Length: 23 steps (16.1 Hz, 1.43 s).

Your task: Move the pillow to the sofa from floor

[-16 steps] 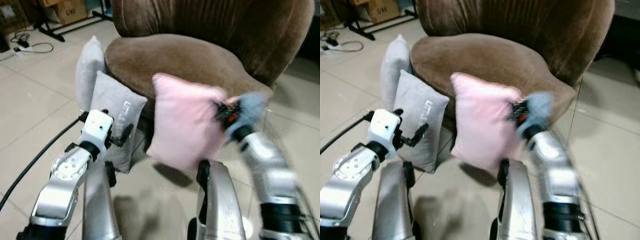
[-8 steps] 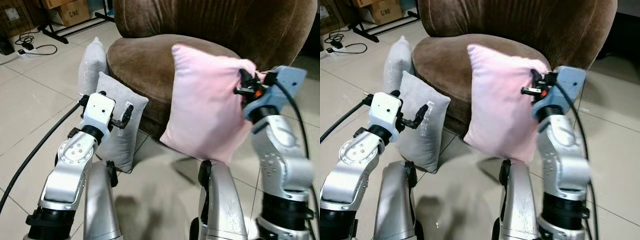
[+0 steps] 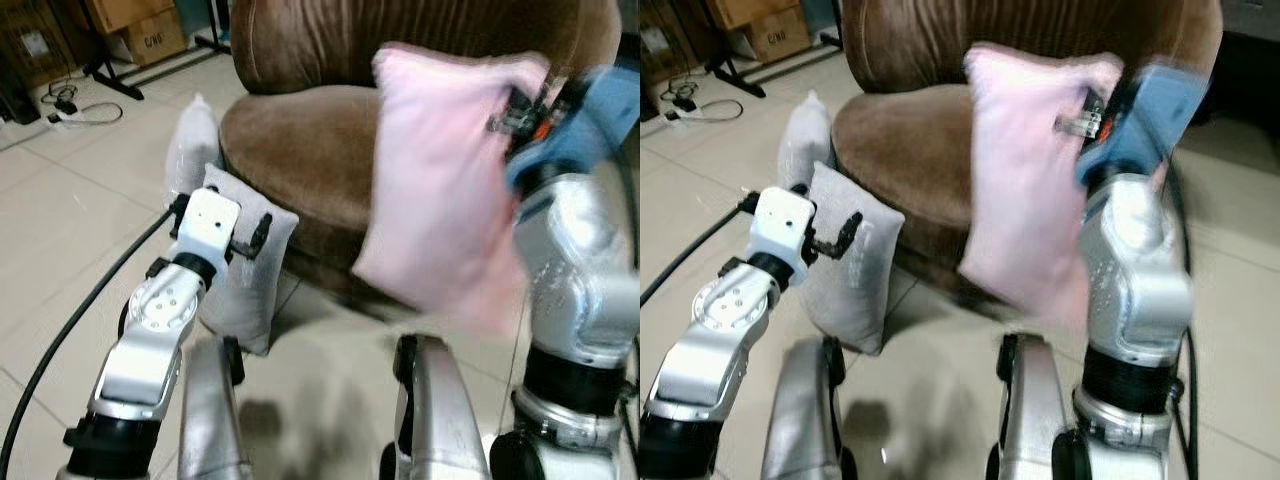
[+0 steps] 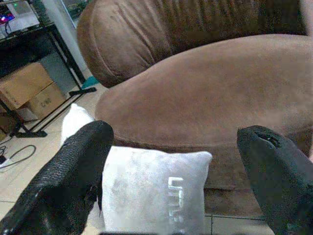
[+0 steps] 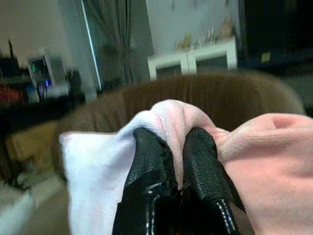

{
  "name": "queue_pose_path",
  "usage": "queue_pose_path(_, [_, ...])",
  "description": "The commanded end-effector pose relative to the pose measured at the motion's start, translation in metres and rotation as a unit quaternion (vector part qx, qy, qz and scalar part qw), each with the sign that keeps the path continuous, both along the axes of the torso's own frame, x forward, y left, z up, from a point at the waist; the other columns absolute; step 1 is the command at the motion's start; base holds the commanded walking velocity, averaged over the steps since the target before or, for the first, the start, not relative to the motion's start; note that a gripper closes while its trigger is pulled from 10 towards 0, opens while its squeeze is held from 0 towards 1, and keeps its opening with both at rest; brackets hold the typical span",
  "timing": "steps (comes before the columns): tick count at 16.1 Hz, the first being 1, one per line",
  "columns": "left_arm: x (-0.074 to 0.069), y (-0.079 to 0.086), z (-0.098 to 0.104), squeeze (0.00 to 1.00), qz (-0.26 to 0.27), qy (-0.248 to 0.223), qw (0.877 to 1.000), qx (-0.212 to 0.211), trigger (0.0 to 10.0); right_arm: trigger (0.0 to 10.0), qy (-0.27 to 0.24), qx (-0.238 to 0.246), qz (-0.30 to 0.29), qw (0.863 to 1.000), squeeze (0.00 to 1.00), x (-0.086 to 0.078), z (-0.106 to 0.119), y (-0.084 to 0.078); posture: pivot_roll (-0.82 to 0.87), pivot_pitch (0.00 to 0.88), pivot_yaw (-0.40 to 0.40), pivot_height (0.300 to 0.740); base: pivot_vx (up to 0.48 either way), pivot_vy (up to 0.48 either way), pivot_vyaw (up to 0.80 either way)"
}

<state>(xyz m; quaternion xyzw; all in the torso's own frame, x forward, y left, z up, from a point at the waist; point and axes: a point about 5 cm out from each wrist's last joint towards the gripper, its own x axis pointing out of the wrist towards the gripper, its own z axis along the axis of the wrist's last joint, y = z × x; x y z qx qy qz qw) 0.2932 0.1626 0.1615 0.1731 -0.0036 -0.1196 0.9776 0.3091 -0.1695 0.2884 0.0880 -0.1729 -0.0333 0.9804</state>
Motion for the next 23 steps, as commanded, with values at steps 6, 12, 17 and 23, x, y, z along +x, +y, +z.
queue_pose_path(6, [0.004,0.001,0.004,0.04,0.013,-0.009,1.0,0.002,10.0,10.0,-0.051,0.032,-0.008,0.998,0.0,0.013,0.028,0.002,-0.12,0.0,-0.01,0.545,0.0,0.0,0.0])
queue_pose_path(12, [0.008,0.006,0.009,0.04,0.019,-0.02,1.0,0.011,10.0,10.0,-0.019,0.086,0.0,0.996,0.0,0.03,0.006,0.007,-0.12,0.0,-0.009,0.61,0.0,0.0,0.0])
queue_pose_path(17, [0.008,0.006,0.006,0.03,0.017,-0.021,0.999,0.02,10.0,10.0,0.12,0.044,0.048,0.991,0.0,0.02,-0.094,0.023,-0.12,0.0,-0.014,0.66,0.0,0.0,0.0])
queue_pose_path(23, [0.001,0.019,-0.01,0.02,0.042,0.002,0.999,0.009,10.0,10.0,0.194,0.035,0.023,0.98,0.0,-0.004,-0.137,0.014,-0.12,0.0,-0.012,0.71,0.0,0.0,0.0])
